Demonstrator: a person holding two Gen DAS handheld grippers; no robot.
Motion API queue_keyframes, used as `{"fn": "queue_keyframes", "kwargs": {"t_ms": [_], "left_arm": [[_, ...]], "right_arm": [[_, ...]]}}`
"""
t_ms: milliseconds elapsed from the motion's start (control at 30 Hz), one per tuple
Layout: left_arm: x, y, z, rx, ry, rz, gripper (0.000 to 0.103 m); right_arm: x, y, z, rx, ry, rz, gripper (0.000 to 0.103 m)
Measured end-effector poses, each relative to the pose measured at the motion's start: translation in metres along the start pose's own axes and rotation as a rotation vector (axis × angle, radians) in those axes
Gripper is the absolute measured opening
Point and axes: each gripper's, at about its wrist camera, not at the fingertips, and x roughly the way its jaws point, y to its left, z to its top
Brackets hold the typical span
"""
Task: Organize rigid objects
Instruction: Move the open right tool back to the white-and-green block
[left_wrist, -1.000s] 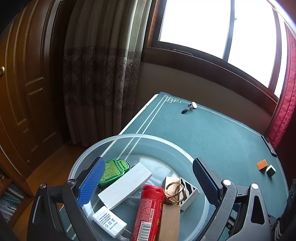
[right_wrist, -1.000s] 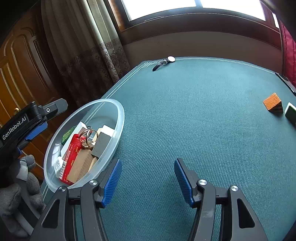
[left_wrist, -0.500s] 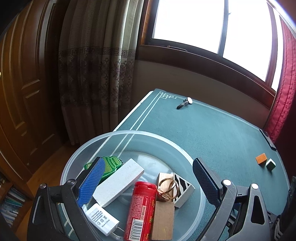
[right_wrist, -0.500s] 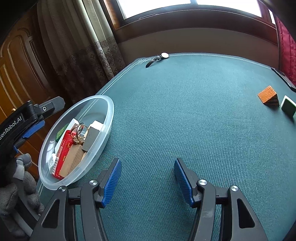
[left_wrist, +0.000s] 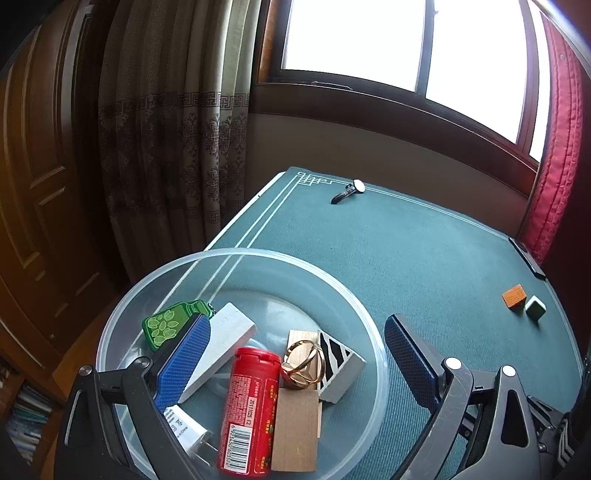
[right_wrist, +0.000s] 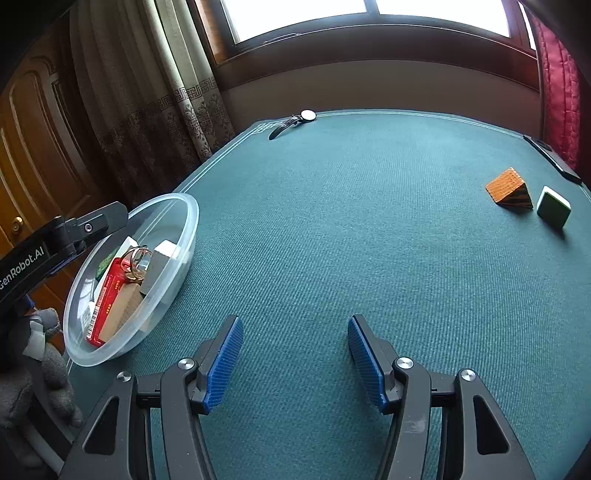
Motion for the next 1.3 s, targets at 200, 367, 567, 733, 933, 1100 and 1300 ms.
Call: {"fn": "queue_keyframes", "kwargs": {"t_ms": [200, 367, 567, 733, 933, 1100, 1300], "left_arm": [[0.003, -0.015, -0.007, 0.035, 0.019, -0.021, 0.096], [0.004, -0.029, -0.013, 0.068, 0.035, -0.042, 0.096], [0.005, -0.047, -0.022, 0.099, 0.067, -0.098, 0.096], [0.003, -0.064, -0.027, 0.133, 0.084, -0.138, 0.096], [0.003, -0.08, -0.037, 0.17, 0.108, -0.173, 0.096], [0.003, -0.087, -0.04, 0.186, 0.12, -0.19, 0.096], [0.002, -0.092, -0.043, 0.196, 0.124, -0.202, 0.096]], "right_arm": [[-0.01, -0.022, -0.003, 0.017, -0.015, -0.043, 0.062], [-0.018, -0.045, -0.004, 0.039, -0.025, -0.09, 0.062], [-0.027, -0.073, -0.004, 0.079, -0.039, -0.143, 0.063], [-0.035, -0.098, -0.003, 0.119, -0.048, -0.189, 0.063], [-0.037, -0.122, 0.006, 0.161, -0.062, -0.248, 0.063], [-0.035, -0.144, 0.016, 0.207, -0.072, -0.294, 0.063], [-0.033, -0.18, 0.035, 0.298, -0.094, -0.348, 0.063]]}}
